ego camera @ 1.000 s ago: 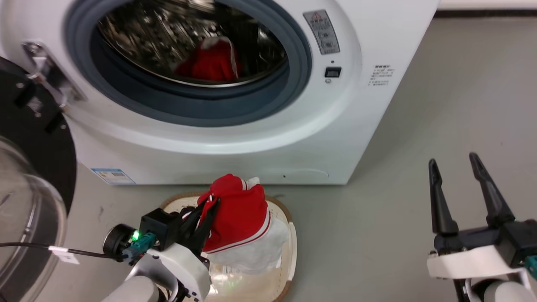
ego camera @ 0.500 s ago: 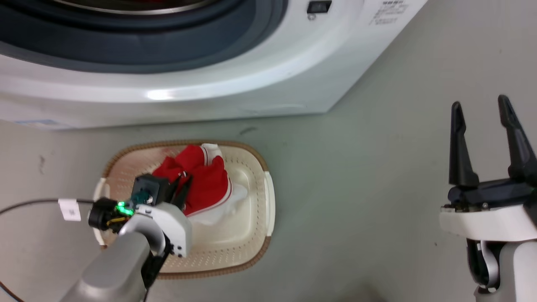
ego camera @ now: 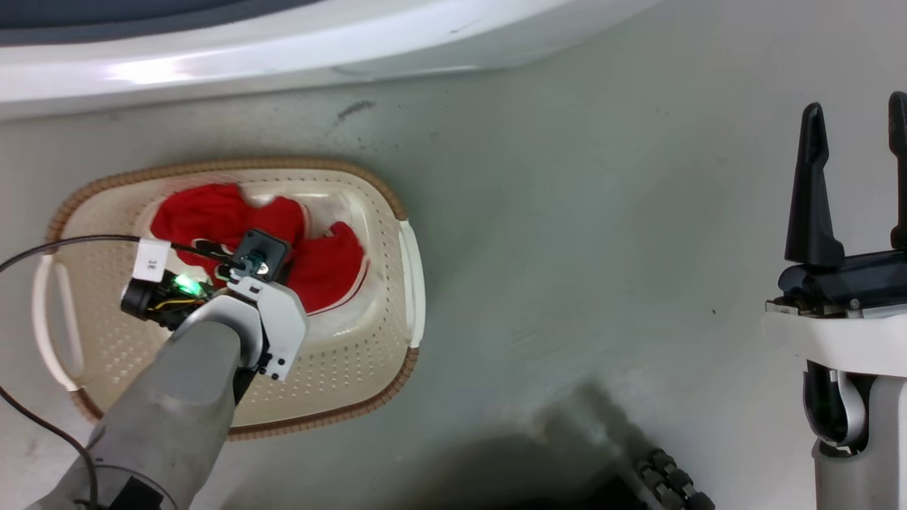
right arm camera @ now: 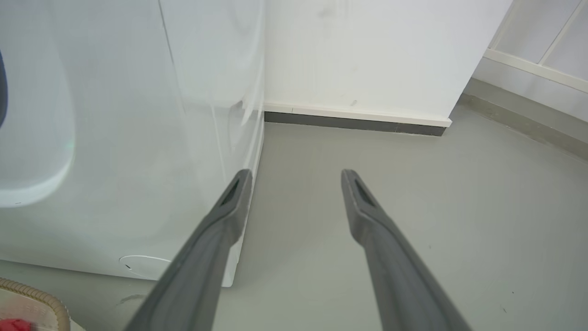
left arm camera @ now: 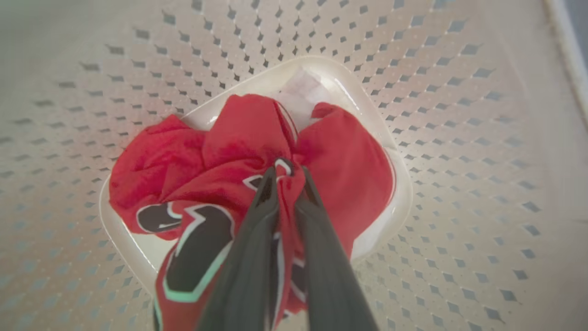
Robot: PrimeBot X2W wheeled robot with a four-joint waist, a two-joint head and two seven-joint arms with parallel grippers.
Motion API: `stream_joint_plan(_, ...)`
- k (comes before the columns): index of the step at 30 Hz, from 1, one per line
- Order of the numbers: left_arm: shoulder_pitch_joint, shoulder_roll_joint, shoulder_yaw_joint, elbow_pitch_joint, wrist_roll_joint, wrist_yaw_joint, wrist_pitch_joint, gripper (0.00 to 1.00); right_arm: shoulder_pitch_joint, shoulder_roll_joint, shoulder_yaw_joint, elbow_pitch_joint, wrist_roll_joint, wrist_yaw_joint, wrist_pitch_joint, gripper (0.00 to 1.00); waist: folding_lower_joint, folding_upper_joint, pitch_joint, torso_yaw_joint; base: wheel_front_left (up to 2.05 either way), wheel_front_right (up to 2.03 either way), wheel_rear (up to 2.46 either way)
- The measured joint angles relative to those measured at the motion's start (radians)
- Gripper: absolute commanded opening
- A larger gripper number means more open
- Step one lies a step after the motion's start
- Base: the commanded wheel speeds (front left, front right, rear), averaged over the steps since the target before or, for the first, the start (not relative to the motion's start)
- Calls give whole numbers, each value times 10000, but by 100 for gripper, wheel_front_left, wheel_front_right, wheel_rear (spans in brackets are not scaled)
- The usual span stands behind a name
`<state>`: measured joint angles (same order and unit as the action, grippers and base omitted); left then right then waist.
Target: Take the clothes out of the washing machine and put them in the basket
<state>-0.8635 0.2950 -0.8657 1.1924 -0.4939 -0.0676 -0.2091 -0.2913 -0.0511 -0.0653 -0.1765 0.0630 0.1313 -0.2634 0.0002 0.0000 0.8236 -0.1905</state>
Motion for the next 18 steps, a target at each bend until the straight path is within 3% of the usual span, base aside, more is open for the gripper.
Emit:
stream_joint_plan(9, -281, -90, -209, 769, 50, 44, 520, 0, -225, 0, -4, -79, 82, 0, -2, 100, 0, 0, 710, -361, 0, 0, 0)
stream_joint_plan(10, -253, -113, -224, 794, 52, 44, 522, 6, -247, 2, -4, -63, 82, 0, 0, 100, -1, 0, 679, -360, 0, 0, 0)
stream_joint_plan(11, -222, -138, -253, 813, 58, 36, 474, 100, -281, 2, -6, -52, 82, 0, 0, 100, -1, 0, 628, -349, 0, 0, 0)
stream_joint_plan(18, 289, -483, 104, 803, -428, 19, -355, 100, -204, 4, 98, 92, -31, 0, -2, 100, -1, 0, -80, -165, 0, 0, 0)
